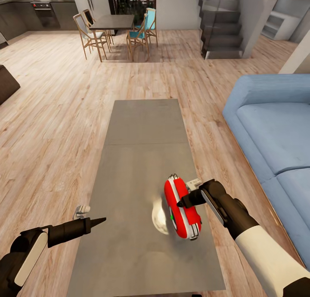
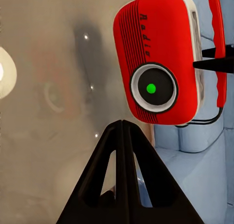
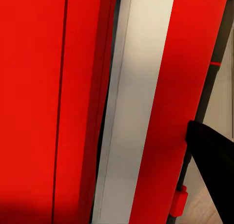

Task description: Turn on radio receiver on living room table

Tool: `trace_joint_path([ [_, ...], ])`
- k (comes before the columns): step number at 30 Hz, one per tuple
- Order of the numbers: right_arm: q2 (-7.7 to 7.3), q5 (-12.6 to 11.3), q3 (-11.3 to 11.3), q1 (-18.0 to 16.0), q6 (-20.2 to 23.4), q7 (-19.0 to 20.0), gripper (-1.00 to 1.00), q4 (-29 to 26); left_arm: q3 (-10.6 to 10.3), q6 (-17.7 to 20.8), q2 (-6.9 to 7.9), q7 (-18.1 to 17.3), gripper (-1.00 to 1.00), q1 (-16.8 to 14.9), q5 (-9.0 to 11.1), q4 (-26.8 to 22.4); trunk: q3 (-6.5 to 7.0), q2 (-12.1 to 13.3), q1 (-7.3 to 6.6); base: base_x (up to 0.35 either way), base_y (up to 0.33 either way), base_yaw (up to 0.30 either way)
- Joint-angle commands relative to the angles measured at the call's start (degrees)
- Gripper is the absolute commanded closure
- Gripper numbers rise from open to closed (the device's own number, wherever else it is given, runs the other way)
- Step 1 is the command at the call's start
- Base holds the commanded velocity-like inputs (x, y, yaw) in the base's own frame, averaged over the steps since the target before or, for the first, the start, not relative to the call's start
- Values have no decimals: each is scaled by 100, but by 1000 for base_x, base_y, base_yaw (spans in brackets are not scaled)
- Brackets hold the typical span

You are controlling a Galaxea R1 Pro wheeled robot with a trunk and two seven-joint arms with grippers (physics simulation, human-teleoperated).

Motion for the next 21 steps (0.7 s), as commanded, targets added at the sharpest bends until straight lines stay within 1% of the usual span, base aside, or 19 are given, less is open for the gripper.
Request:
trace_joint_path([
  [1,-1,-32,-1,0,3,-34,100,-2,0,0,0,0,100,0,0,0,0,0,0,0,0,0],
  [6,-10,-41,3,0,-3,-202,100,-5,0,-1,0,0,100,0,0,0,0,0,0,0,0,0],
  [11,-19,-72,0,0,-220,-275,100,3,0,-1,0,0,100,0,0,0,0,0,0,0,0,0],
  [21,-21,-104,-1,0,-627,-295,100,41,0,-9,-7,1,100,0,0,63,0,0,0,0,0,0],
])
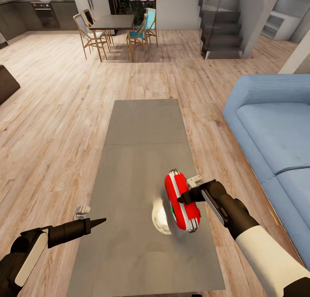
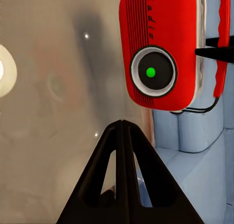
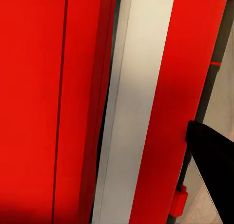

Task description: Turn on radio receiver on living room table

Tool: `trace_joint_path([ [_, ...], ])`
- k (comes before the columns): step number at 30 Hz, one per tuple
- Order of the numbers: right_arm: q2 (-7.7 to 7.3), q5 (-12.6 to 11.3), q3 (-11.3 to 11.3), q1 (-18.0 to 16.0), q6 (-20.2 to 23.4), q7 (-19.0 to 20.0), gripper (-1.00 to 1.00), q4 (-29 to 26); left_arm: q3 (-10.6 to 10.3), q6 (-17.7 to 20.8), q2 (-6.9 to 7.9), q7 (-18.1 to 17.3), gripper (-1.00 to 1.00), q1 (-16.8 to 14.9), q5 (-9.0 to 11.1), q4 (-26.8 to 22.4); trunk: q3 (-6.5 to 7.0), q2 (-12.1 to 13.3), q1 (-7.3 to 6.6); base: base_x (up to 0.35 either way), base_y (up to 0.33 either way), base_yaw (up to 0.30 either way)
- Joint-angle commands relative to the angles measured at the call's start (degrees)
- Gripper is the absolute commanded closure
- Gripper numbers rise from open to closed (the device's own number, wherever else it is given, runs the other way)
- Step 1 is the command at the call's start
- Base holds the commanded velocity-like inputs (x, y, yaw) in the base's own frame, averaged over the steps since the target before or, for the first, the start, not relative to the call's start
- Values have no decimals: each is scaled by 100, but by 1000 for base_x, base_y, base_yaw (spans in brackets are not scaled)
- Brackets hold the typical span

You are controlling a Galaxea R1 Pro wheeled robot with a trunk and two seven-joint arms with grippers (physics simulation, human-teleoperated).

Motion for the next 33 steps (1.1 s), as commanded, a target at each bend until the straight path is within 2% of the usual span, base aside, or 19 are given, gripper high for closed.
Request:
trace_joint_path([
  [1,0,-29,3,0,-34,-7,100,3,0,0,1,0,100,0,1,3,0,0,0,0,0,0],
  [4,8,-37,5,0,-191,-23,100,64,0,0,5,-1,100,0,1,15,0,0,0,0,0,0],
  [13,60,-43,7,0,-954,-74,100,786,0,-3,7,-1,100,0,-5,85,0,0,0,0,0,0],
  [33,61,-70,7,0,-1349,-89,100,1085,-6,-9,-2,-1,100,0,-26,144,0,0,0,0,0,0],
])
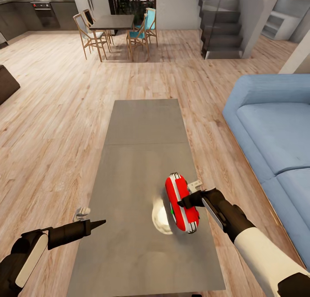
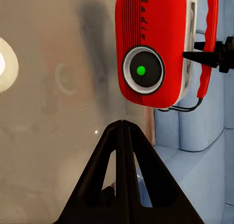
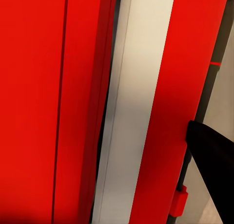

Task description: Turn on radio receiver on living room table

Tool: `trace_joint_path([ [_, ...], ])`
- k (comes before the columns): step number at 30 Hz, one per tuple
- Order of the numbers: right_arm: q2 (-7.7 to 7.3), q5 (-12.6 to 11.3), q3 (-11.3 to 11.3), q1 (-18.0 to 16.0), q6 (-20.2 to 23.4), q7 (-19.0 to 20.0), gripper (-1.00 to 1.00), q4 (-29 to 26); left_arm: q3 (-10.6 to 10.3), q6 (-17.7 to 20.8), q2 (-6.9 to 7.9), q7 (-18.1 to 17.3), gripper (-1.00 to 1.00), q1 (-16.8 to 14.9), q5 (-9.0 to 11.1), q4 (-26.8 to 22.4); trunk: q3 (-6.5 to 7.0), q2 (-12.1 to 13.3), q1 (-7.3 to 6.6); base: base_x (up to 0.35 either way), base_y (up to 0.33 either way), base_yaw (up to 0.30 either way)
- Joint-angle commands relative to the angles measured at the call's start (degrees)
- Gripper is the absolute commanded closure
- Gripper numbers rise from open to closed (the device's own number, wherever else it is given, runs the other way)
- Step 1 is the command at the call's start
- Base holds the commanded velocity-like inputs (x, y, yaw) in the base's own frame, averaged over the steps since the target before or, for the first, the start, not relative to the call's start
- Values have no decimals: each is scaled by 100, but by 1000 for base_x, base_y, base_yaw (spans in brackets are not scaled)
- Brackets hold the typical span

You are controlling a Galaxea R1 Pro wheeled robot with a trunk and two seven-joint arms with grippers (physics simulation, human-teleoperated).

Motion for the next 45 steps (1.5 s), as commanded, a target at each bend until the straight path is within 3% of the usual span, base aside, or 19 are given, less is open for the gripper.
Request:
trace_joint_path([
  [1,0,-24,1,-1,-61,-5,100,25,2,0,0,0,100,0,0,2,0,0,0,0,0,0],
  [12,0,-54,1,-1,-216,5,100,155,-2,0,0,0,100,0,-4,4,0,0,0,0,0,0],
  [17,-11,-346,1,-1,-420,9,100,399,-3,0,0,1,100,0,-8,5,0,0,0,0,0,0],
  [22,-20,-477,1,-1,-583,48,100,523,-3,0,0,6,100,0,-6,5,0,0,0,0,0,0],
  [40,-22,-525,1,-1,-633,74,100,598,-3,0,-2,5,100,0,-12,39,0,0,0,0,0,0],
  [45,-11,-518,1,-1,-903,70,100,858,-3,0,-7,8,100,0,-15,40,0,0,0,0,0,0],
])
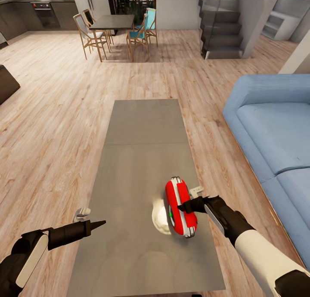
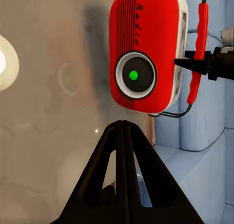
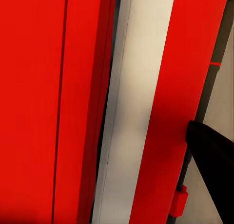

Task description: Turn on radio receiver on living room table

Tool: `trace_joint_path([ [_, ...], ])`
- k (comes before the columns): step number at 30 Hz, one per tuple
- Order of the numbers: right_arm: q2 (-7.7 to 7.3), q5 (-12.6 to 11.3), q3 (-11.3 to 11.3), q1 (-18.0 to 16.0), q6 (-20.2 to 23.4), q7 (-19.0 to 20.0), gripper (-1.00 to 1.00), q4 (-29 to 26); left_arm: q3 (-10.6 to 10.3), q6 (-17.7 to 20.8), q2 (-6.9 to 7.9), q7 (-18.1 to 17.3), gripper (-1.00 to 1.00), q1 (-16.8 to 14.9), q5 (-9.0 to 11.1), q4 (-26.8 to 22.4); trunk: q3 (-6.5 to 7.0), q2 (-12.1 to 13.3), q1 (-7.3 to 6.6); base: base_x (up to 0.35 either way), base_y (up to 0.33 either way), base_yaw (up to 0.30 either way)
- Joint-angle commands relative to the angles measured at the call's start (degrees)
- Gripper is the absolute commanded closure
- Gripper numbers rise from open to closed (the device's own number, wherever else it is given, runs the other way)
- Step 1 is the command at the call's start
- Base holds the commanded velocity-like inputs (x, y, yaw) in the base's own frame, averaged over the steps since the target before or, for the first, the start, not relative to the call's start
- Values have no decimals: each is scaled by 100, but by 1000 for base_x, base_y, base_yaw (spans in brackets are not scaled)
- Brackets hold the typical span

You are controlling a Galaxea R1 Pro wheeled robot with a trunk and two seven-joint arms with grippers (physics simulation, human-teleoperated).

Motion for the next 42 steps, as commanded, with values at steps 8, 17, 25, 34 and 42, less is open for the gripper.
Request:
trace_joint_path([
  [8,-4,-28,0,-1,-88,-8,-100,77,0,0,-2,0,100,0,-1,0,0,0,0,0,0,0],
  [17,-6,-28,0,-1,-92,-13,-100,85,0,-1,-2,0,100,0,-2,0,0,0,0,0,0,0],
  [25,-16,-6,0,-1,-81,6,-100,57,-2,0,-7,0,100,0,-2,0,0,0,0,0,0,0],
  [34,-58,9,6,-1,920,50,-100,-998,0,0,-11,0,100,0,-2,0,0,0,0,0,0,0],
  [42,-64,17,-475,-1,2884,32,-100,-2940,-2,0,-14,0,100,0,-8,0,0,0,0,0,0,0],
])
